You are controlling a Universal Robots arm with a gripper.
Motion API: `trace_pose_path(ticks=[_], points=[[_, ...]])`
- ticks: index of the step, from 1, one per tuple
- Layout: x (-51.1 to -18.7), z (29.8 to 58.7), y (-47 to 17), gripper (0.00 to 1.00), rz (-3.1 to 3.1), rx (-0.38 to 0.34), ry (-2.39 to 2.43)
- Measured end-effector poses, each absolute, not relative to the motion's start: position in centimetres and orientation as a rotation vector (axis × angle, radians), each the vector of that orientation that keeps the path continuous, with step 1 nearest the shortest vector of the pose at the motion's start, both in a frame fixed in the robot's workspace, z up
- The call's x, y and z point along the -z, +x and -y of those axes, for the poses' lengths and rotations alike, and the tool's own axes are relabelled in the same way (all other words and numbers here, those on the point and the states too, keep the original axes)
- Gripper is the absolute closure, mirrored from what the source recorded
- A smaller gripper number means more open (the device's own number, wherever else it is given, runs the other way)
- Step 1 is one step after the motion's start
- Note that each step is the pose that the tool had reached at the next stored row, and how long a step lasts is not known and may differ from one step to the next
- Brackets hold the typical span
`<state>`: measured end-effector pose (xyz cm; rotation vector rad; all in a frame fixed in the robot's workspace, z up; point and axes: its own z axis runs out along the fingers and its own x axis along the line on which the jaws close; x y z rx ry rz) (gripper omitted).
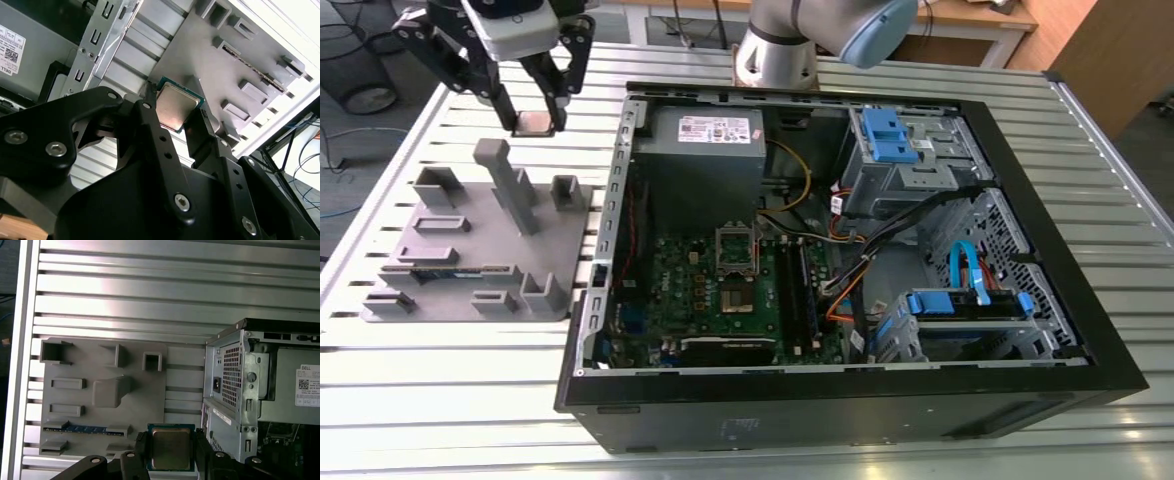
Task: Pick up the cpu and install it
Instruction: 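Pick up the cpu and move it towards the insertion slot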
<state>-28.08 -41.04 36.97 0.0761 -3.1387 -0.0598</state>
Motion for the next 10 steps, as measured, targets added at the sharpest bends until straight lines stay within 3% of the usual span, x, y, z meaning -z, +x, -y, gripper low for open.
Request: trace_pose_path(ticks=[10], points=[[-36.9,41.0,-26.5,0.53,3.139,0.060,0.076]])
